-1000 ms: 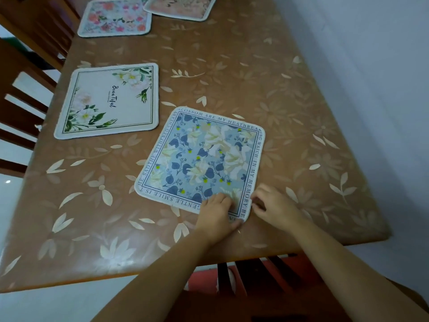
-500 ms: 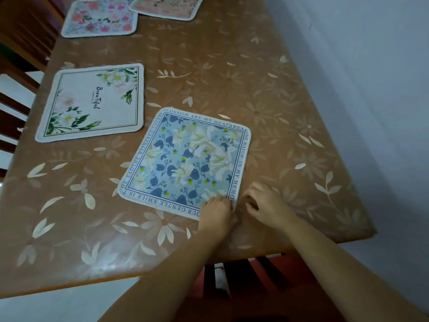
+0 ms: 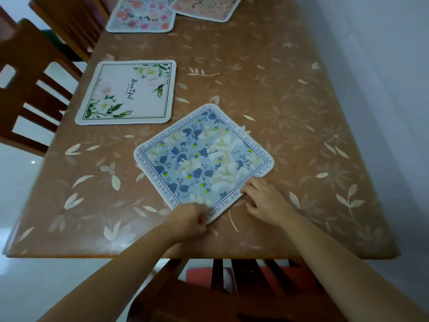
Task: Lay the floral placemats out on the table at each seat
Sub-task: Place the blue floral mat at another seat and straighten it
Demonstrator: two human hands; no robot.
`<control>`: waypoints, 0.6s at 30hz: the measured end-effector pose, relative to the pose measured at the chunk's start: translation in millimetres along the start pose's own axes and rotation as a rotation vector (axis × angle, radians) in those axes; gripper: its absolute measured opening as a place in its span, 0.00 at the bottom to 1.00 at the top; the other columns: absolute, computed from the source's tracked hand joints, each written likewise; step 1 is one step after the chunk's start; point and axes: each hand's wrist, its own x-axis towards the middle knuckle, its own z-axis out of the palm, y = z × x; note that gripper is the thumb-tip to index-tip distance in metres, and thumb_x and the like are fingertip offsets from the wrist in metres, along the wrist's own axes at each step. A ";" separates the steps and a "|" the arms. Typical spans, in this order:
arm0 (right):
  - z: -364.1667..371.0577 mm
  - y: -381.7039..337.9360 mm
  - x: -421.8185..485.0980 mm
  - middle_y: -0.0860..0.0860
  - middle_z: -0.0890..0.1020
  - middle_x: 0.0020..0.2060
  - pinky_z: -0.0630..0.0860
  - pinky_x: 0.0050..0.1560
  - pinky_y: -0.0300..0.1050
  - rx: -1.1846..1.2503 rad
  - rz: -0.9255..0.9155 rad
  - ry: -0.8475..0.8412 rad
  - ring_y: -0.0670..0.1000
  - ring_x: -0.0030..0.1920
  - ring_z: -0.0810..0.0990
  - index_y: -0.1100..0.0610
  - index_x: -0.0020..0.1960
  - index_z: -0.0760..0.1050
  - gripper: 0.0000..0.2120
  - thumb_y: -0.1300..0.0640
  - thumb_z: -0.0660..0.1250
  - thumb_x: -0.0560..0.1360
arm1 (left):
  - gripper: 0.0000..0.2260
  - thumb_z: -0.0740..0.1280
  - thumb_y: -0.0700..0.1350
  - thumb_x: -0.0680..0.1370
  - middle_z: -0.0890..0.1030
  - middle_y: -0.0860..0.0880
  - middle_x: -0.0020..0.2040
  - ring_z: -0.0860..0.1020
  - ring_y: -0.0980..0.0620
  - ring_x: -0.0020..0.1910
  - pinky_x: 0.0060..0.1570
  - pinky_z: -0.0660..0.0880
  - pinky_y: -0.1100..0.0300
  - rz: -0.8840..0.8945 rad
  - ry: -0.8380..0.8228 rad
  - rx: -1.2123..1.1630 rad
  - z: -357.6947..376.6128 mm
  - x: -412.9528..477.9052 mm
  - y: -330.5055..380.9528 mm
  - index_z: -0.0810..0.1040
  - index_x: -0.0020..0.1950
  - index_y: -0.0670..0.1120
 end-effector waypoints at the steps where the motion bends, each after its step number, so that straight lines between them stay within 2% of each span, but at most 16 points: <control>1: 1.3 -3.0 2.8 0.56 0.73 0.55 0.69 0.52 0.48 -0.006 -0.015 0.001 0.56 0.57 0.70 0.60 0.55 0.72 0.13 0.61 0.63 0.71 | 0.05 0.69 0.45 0.68 0.77 0.48 0.39 0.76 0.47 0.41 0.36 0.65 0.62 -0.016 0.019 -0.027 -2.7 -7.8 -10.0 0.74 0.37 0.47; 4: 5.3 -11.6 10.4 0.58 0.74 0.51 0.71 0.53 0.51 -0.028 -0.059 0.003 0.57 0.54 0.72 0.62 0.52 0.73 0.11 0.63 0.63 0.70 | 0.04 0.70 0.41 0.67 0.72 0.53 0.35 0.76 0.48 0.38 0.34 0.68 0.63 -0.078 0.097 -0.131 -7.3 -29.3 -36.6 0.75 0.35 0.47; 8: 5.7 -18.3 19.6 0.58 0.76 0.48 0.73 0.50 0.53 -0.064 -0.090 0.022 0.58 0.51 0.74 0.62 0.48 0.74 0.09 0.64 0.64 0.68 | 0.16 0.70 0.37 0.66 0.69 0.59 0.31 0.71 0.56 0.31 0.29 0.63 0.75 -0.148 0.243 -0.188 -10.6 -50.8 -60.6 0.67 0.30 0.55; 10: 5.3 -22.5 23.0 0.59 0.78 0.44 0.76 0.44 0.52 -0.103 -0.127 0.025 0.59 0.46 0.76 0.63 0.44 0.75 0.09 0.65 0.69 0.65 | 0.19 0.69 0.35 0.66 0.69 0.58 0.31 0.69 0.58 0.30 0.29 0.63 0.76 -0.158 0.309 -0.183 -9.0 -55.3 -68.8 0.65 0.30 0.57; 12: 7.5 -26.1 24.5 0.60 0.79 0.42 0.77 0.40 0.49 -0.117 -0.137 0.009 0.59 0.45 0.78 0.65 0.42 0.75 0.09 0.67 0.71 0.63 | 0.13 0.69 0.35 0.67 0.74 0.52 0.33 0.71 0.53 0.33 0.31 0.66 0.68 -0.158 0.346 -0.146 -7.1 -57.9 -70.8 0.71 0.32 0.53; 14: 9.9 -28.7 24.3 0.61 0.78 0.45 0.75 0.46 0.51 -0.062 -0.109 -0.011 0.59 0.49 0.76 0.66 0.43 0.74 0.05 0.67 0.66 0.67 | 0.06 0.71 0.34 0.66 0.78 0.43 0.35 0.75 0.46 0.35 0.34 0.72 0.59 -0.104 0.378 -0.108 -2.6 -59.5 -70.0 0.75 0.35 0.43; 16: 12.5 -27.8 24.5 0.61 0.77 0.45 0.73 0.48 0.50 -0.001 -0.067 0.006 0.59 0.49 0.75 0.66 0.43 0.73 0.03 0.68 0.64 0.69 | 0.06 0.72 0.33 0.64 0.79 0.40 0.35 0.77 0.41 0.35 0.33 0.75 0.51 -0.064 0.403 -0.091 1.6 -61.7 -68.9 0.75 0.35 0.39; 18: 13.0 -26.9 24.2 0.60 0.77 0.44 0.71 0.48 0.48 0.020 -0.035 -0.002 0.58 0.48 0.74 0.65 0.43 0.72 0.03 0.67 0.63 0.69 | 0.07 0.72 0.31 0.63 0.78 0.39 0.34 0.78 0.40 0.34 0.32 0.77 0.49 -0.045 0.425 -0.089 3.6 -62.6 -68.8 0.75 0.35 0.38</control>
